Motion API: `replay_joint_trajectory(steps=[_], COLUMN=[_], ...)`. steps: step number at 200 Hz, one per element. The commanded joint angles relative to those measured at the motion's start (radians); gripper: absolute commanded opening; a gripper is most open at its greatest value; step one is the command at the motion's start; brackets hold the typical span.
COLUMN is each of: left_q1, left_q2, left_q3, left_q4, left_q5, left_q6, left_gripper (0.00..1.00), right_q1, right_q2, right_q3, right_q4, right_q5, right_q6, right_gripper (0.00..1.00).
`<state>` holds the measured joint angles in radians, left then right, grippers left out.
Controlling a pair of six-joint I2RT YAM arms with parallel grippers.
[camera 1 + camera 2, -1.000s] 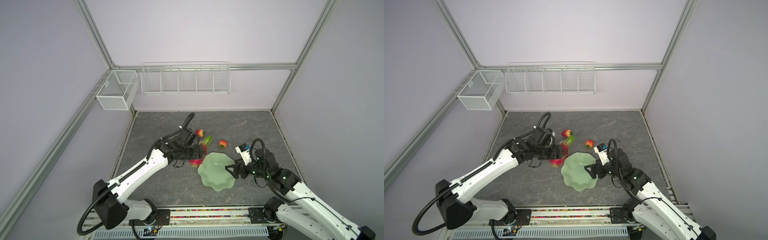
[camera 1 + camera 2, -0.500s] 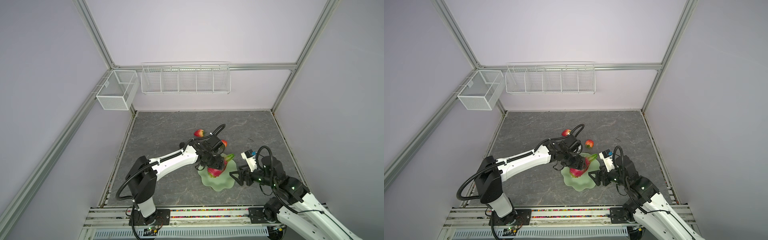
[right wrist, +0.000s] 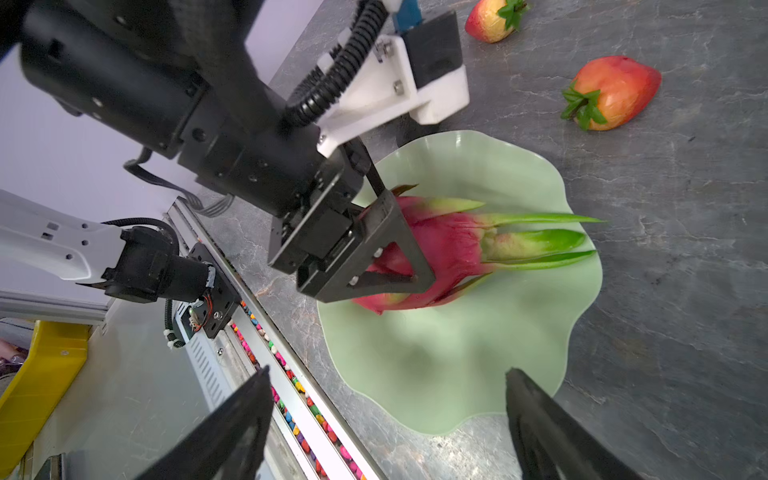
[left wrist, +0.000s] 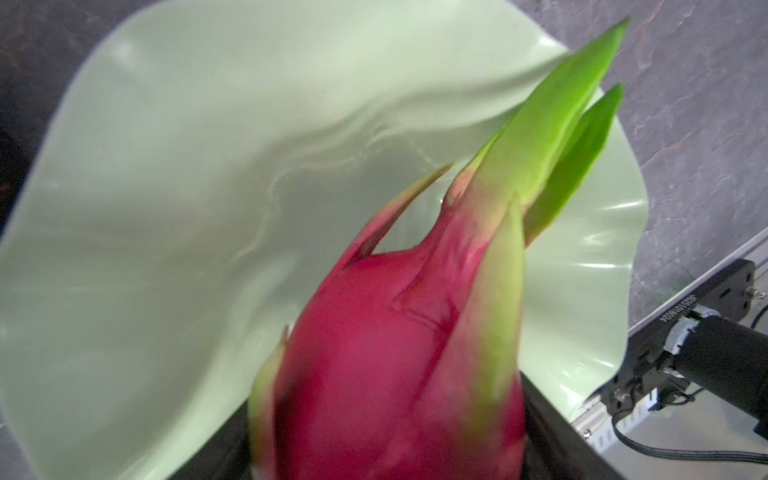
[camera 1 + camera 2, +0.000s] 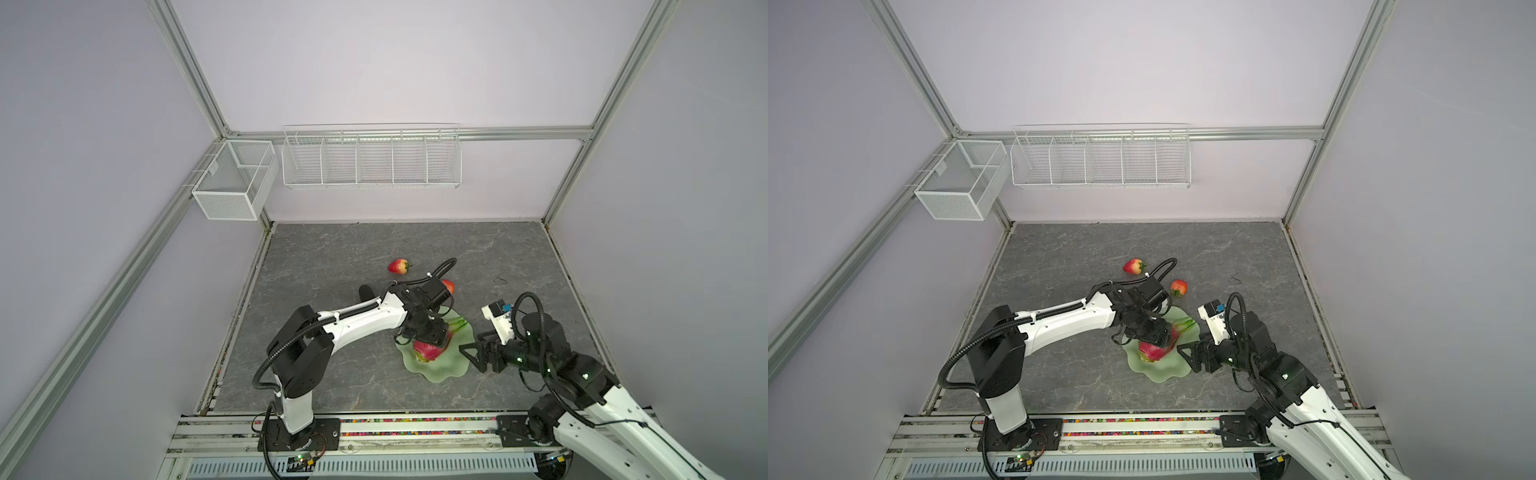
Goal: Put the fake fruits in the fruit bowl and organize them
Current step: 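Lower the dragon fruit into the green bowl and open the left gripper, then move the left gripper over the two dark avocados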
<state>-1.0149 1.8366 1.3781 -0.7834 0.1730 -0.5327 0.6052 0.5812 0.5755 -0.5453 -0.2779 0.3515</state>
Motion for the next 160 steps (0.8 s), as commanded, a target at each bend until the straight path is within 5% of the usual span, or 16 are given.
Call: replay_joint_trajectory(steps=[1, 49, 71, 112, 160], left_q1=[-0.007, -0.008, -0.008, -0.007, 0.111], left_q2=[0.016, 0.009, -0.02, -0.113, -0.204], left_q3=[-0.003, 0.005, 0.019, 0.079, 0.071], left_q4=[0.002, 0.006, -0.007, -0.072, -0.145], left_q5=[-0.02, -0.023, -0.035, -0.108, -0.451], left_q6=[0.022, 0.026, 0.038, 0.066, 0.026], left_gripper=[0.61, 0.73, 0.91, 0.96, 0.96], right_q1=[-0.004, -0.003, -0.003, -0.003, 0.025], right_q2=[0.009, 0.031, 0.065, 0.14, 0.319], right_q3=[-0.017, -0.008, 0.011, 0.042, 0.134], right_q4=[0.015, 0.021, 0.028, 0.072, 0.128], right_q5=[-0.002, 0.002, 0.005, -0.013, -0.033], right_q6=[-0.003, -0.016, -0.032, -0.053, -0.129], right_gripper=[0.89, 0.89, 0.89, 0.89, 0.88])
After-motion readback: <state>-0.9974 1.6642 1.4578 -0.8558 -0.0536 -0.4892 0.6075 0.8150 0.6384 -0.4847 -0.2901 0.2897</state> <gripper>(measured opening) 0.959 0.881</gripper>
